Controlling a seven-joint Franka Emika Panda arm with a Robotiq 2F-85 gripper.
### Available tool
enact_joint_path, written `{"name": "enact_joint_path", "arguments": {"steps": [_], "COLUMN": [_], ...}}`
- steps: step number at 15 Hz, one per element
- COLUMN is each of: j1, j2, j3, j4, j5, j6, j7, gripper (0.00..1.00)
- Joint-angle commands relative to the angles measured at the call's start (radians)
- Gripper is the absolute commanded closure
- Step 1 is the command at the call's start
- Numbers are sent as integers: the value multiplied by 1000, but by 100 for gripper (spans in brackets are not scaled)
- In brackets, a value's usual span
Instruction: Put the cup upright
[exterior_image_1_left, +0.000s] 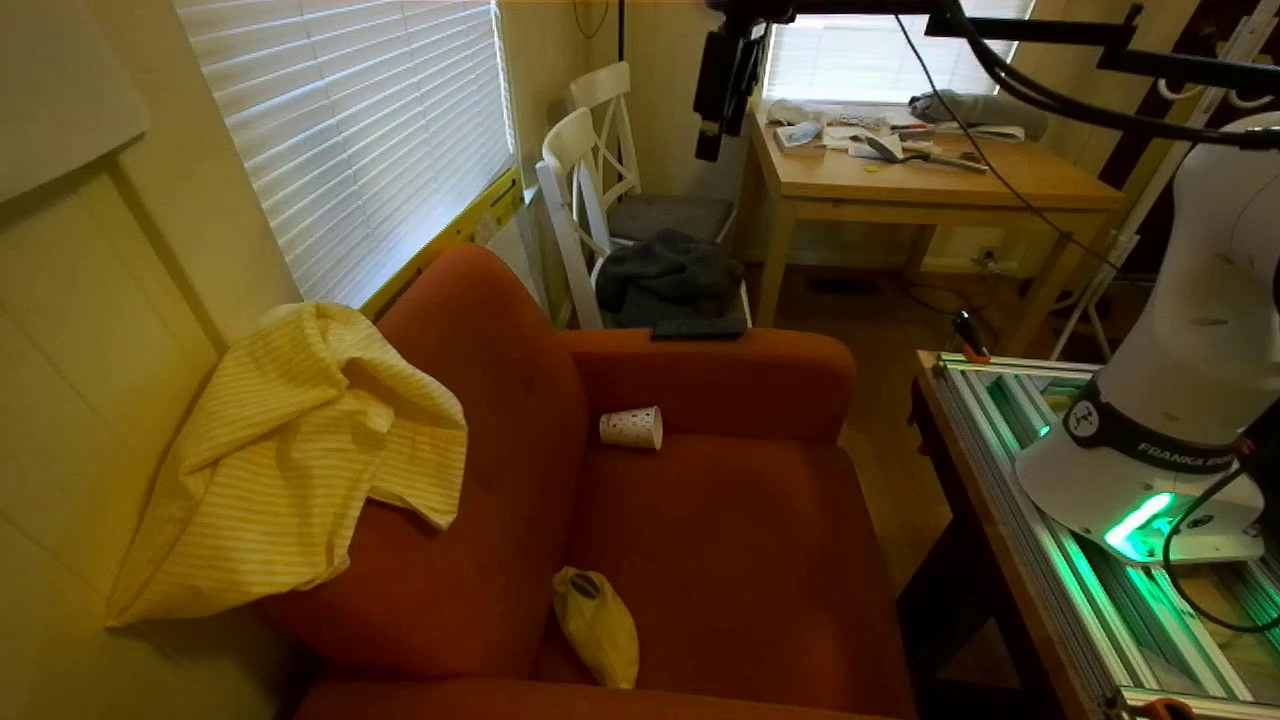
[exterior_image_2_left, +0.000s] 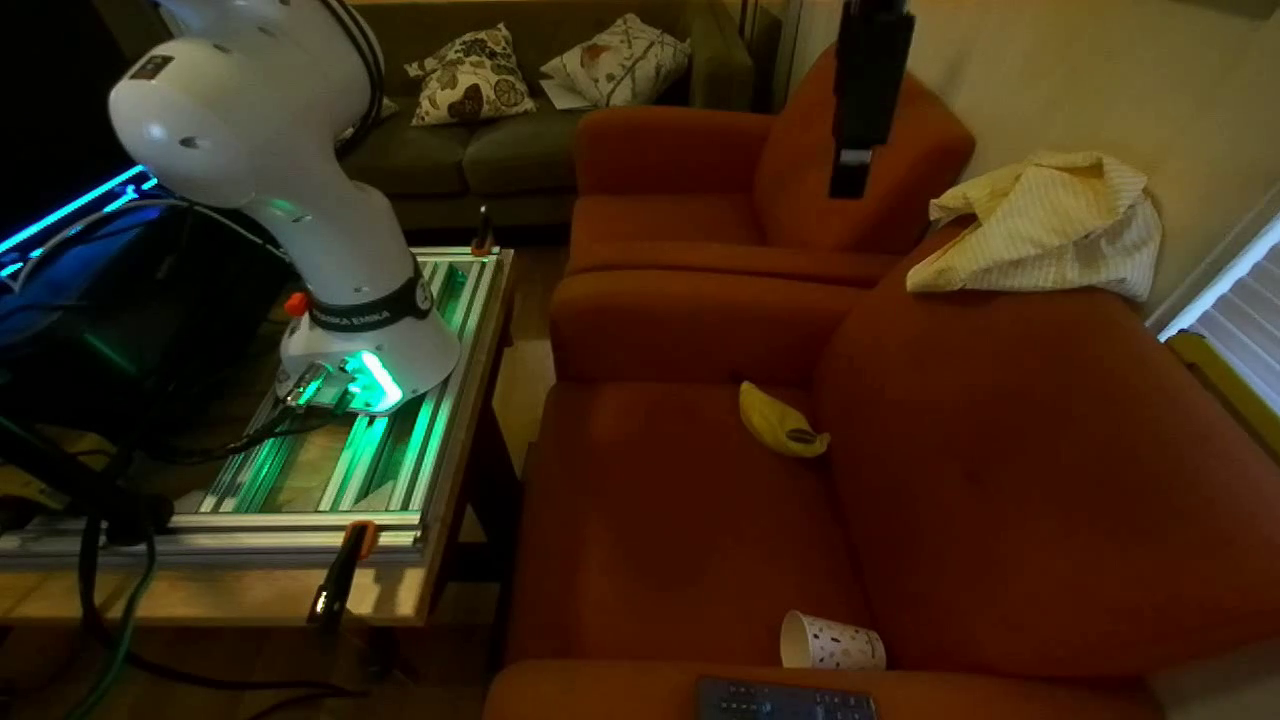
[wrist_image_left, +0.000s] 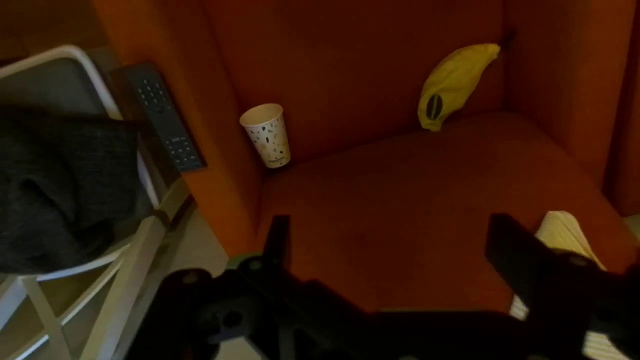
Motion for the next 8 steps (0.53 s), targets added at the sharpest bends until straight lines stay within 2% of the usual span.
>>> {"name": "enact_joint_path", "arguments": {"steps": [1, 6, 8], "j1": [-18, -14, -17], "j2": [79, 161, 142], "j3": [-34, -54, -40], "j4": [-8, 1, -12], "j5": [36, 60, 29], "j6": [19, 4, -1], "j7": [-28, -81, -49], "gripper": [0, 0, 0]}}
